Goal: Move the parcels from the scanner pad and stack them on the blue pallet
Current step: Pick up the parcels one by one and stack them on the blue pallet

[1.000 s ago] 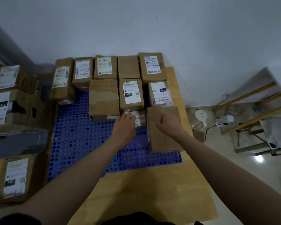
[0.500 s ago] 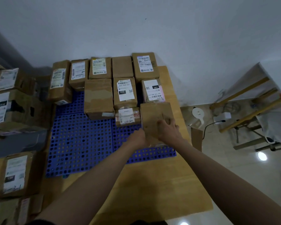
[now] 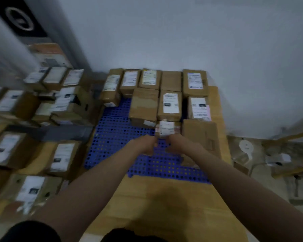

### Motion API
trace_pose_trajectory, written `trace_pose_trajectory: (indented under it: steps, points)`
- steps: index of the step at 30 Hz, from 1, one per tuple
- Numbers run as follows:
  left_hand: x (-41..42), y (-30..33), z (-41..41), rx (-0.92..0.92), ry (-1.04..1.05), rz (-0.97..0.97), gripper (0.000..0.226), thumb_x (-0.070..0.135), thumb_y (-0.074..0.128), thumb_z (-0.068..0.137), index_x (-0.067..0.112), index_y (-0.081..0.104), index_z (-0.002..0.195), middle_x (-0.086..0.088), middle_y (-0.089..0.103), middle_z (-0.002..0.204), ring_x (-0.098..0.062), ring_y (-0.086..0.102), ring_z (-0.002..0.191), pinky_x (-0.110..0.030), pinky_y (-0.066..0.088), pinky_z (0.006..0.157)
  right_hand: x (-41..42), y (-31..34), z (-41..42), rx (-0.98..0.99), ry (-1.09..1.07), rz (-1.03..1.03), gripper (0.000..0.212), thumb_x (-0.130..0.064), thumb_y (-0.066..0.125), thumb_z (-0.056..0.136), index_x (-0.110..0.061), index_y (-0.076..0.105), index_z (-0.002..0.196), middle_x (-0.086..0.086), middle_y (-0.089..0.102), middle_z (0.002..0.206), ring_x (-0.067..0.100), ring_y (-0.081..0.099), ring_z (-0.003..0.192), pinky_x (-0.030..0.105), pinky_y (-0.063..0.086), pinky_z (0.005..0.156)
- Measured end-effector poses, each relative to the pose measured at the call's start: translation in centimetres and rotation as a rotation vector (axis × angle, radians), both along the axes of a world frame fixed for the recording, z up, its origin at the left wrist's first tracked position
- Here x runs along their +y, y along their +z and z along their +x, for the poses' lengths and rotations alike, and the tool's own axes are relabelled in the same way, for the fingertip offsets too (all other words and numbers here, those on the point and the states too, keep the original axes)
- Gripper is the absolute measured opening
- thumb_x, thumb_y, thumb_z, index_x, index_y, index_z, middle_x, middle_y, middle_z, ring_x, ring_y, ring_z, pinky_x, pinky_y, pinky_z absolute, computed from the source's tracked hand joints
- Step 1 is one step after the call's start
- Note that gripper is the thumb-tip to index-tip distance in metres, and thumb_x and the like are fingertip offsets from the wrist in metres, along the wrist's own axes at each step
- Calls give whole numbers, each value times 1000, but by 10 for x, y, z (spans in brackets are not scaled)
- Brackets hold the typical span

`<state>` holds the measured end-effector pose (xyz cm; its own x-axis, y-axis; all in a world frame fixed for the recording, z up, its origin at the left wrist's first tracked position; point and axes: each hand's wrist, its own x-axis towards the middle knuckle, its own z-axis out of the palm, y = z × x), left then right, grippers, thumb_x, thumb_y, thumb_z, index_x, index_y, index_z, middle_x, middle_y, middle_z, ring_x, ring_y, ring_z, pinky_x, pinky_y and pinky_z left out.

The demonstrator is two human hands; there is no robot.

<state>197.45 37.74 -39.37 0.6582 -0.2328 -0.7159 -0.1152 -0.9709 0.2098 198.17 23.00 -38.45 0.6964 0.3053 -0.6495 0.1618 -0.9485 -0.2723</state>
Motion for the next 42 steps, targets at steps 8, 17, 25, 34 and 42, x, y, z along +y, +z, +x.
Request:
trace_pose_trajectory:
  steps: [8, 17, 25, 34, 42]
  points:
    - [173, 33, -90, -85, 295, 95, 28, 14, 61, 93, 11, 54, 120, -15, 55, 111, -27, 56, 93, -45, 52, 87, 134, 21, -30, 36, 375, -15, 41, -20, 53, 100, 2, 51, 134, 25, 54, 134, 16, 42, 58, 37, 50, 62]
    - [292, 46, -171, -214, 570, 205, 50, 41, 61, 91, 19, 49, 134, -3, 49, 138, -24, 50, 122, -34, 46, 96, 250, 24, -75, 22, 488, 87, 30, -22, 56, 97, -6, 56, 123, 20, 58, 118, 20, 44, 64, 35, 40, 58]
    - [364, 28, -178, -191, 520, 228, 34, 32, 56, 94, 14, 59, 123, -5, 59, 125, -24, 59, 108, -38, 53, 90, 315, 11, -98, 41, 364, 120, 17, -20, 53, 93, -9, 58, 104, 11, 57, 100, 23, 51, 72, 37, 45, 64]
    - [426, -11, -145, -174, 444, 169, 52, 47, 54, 92, 14, 49, 133, -7, 55, 131, -25, 56, 112, -39, 51, 93, 365, -23, -114, 0, 78, 99, 16, -15, 47, 96, -7, 59, 101, 7, 57, 80, 22, 55, 64, 33, 43, 58]
    - [438, -67, -119, -122, 296, 165, 28, 30, 49, 94, 12, 53, 116, -4, 60, 102, -22, 57, 86, -35, 46, 75, 380, -68, -115, 59, -138, 42, 14, -15, 51, 90, -11, 50, 77, 6, 49, 76, 26, 53, 76, 34, 44, 65]
